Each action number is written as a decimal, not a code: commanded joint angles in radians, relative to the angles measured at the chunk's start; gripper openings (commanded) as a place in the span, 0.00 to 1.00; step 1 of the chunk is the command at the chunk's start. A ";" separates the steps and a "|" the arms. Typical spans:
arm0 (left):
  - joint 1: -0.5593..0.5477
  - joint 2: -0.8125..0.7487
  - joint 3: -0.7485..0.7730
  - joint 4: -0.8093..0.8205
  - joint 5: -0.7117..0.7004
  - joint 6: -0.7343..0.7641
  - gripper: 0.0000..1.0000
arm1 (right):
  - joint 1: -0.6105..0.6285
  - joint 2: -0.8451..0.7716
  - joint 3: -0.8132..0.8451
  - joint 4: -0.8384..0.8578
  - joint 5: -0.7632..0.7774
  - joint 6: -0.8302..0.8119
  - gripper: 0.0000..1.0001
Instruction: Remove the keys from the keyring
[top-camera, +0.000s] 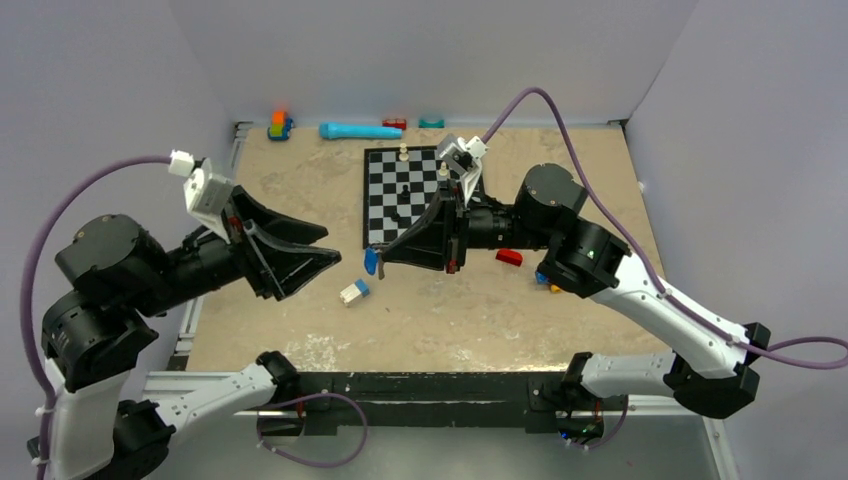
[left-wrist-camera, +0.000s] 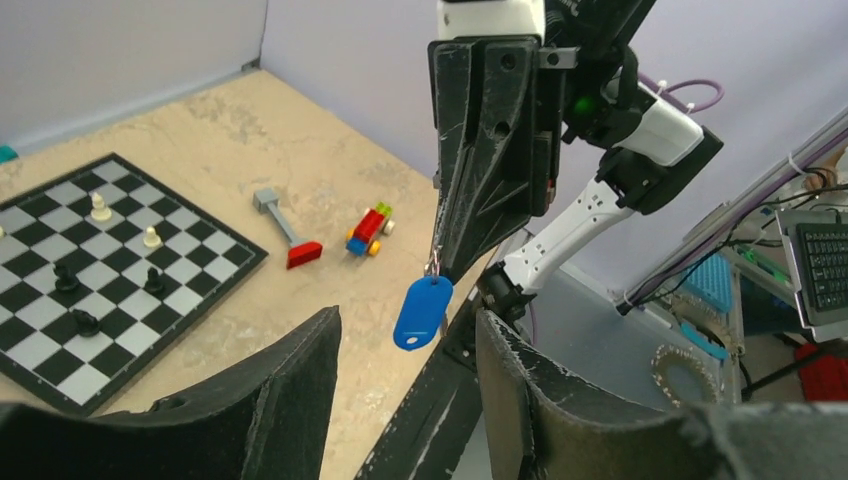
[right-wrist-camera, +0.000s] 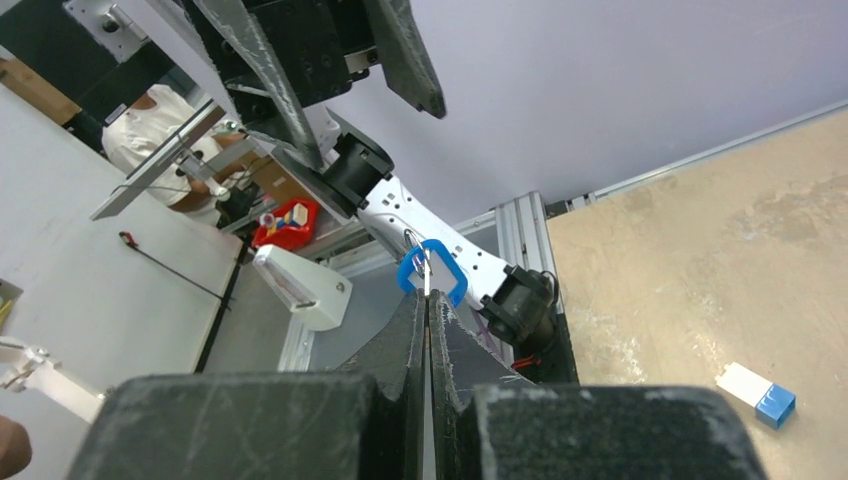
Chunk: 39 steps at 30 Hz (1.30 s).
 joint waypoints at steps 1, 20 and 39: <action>0.002 0.077 0.076 -0.058 0.051 0.037 0.55 | 0.003 -0.021 0.062 -0.065 -0.025 -0.045 0.00; 0.001 0.282 0.250 -0.255 0.171 0.052 0.42 | 0.004 0.005 0.143 -0.252 0.033 -0.113 0.00; 0.001 0.292 0.259 -0.260 0.176 0.068 0.43 | 0.002 0.033 0.162 -0.279 0.038 -0.111 0.00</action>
